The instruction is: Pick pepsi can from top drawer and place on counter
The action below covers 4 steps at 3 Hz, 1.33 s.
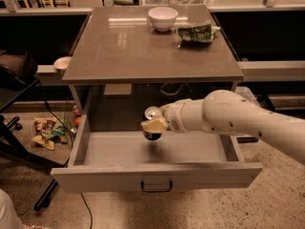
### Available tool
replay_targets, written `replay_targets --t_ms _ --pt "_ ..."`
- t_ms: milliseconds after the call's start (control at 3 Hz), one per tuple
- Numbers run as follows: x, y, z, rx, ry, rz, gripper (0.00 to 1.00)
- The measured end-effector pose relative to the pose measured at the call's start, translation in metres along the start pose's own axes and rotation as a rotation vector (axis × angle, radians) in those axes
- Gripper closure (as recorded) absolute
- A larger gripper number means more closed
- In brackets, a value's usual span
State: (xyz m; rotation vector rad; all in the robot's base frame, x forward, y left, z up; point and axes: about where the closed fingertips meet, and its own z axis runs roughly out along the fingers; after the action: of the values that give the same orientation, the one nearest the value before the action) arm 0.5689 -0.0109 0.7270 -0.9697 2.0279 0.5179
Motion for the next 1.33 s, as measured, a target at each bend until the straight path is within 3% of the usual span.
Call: replay_targets --t_ms 333,667,1000,1333 --pt "-0.018 -0.006 -0.044 0.009 0.05 -0.064 1.0" --pt "-0.015 -0.001 -0.049 -0.01 0.075 -0.073 1.0" --pt "-0.028 -0.011 -0.06 0.007 0.075 -0.091 1.0" --pt "-0.059 -0.033 -0.094 0.043 0.068 -0.125 1.0"
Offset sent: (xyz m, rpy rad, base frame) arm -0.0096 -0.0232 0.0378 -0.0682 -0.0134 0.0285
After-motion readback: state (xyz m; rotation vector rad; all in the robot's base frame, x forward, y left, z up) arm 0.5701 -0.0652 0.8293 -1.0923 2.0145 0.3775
